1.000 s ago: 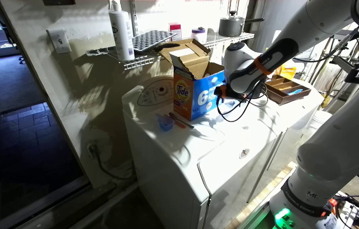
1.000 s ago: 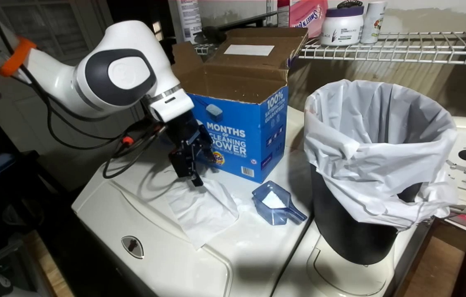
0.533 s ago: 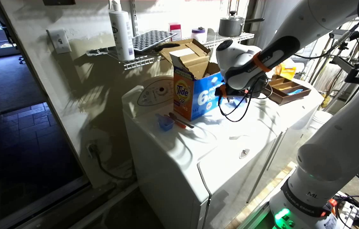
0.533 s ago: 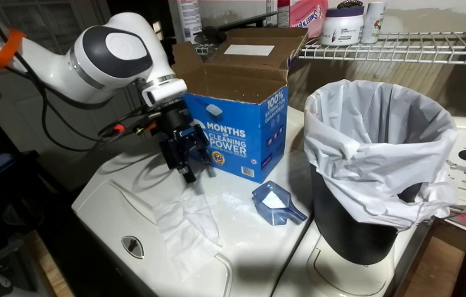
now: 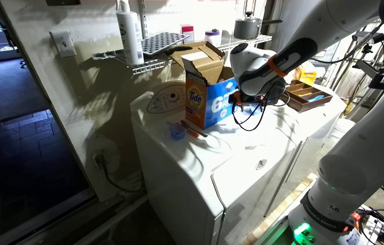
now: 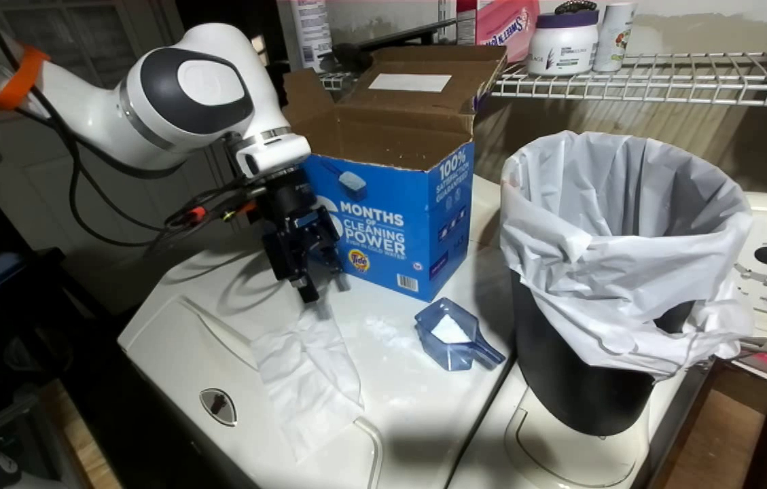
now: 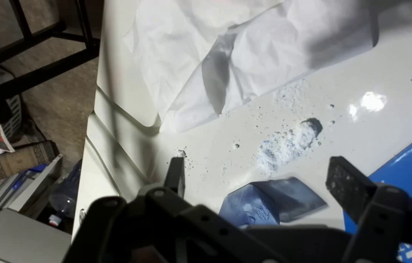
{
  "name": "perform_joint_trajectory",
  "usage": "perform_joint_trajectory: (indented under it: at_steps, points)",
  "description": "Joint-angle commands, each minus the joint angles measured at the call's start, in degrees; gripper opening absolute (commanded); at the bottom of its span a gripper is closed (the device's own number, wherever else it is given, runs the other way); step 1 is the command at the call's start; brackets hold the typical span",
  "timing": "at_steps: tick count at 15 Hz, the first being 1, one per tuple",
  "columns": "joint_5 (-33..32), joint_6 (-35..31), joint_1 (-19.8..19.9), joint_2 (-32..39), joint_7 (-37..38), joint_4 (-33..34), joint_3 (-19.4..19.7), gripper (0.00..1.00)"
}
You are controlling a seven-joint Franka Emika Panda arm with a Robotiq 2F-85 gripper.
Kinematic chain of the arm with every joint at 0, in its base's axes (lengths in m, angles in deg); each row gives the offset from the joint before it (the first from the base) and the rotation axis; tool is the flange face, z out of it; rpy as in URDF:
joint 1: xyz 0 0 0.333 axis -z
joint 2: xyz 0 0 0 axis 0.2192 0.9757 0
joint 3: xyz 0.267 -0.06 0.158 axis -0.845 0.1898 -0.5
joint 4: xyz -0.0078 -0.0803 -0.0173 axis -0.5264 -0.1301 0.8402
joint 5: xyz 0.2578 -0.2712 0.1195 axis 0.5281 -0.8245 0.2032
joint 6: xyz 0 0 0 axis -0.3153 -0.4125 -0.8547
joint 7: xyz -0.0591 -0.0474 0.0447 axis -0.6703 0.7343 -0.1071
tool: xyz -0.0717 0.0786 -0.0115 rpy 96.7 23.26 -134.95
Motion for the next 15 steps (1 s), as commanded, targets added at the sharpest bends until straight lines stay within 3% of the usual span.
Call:
perform_joint_trajectory:
  at_steps: [1, 5, 15]
  points:
    - [5.58, 0.97, 0.14, -2.83, -8.06, -1.8, 1.74, 1.0]
    - [7.82, 1.33, 1.06, -4.22, -11.87, -3.8, 2.62, 1.0]
    - [12.02, -4.6, 3.2, -3.67, -12.02, -11.18, 3.93, 1.0]
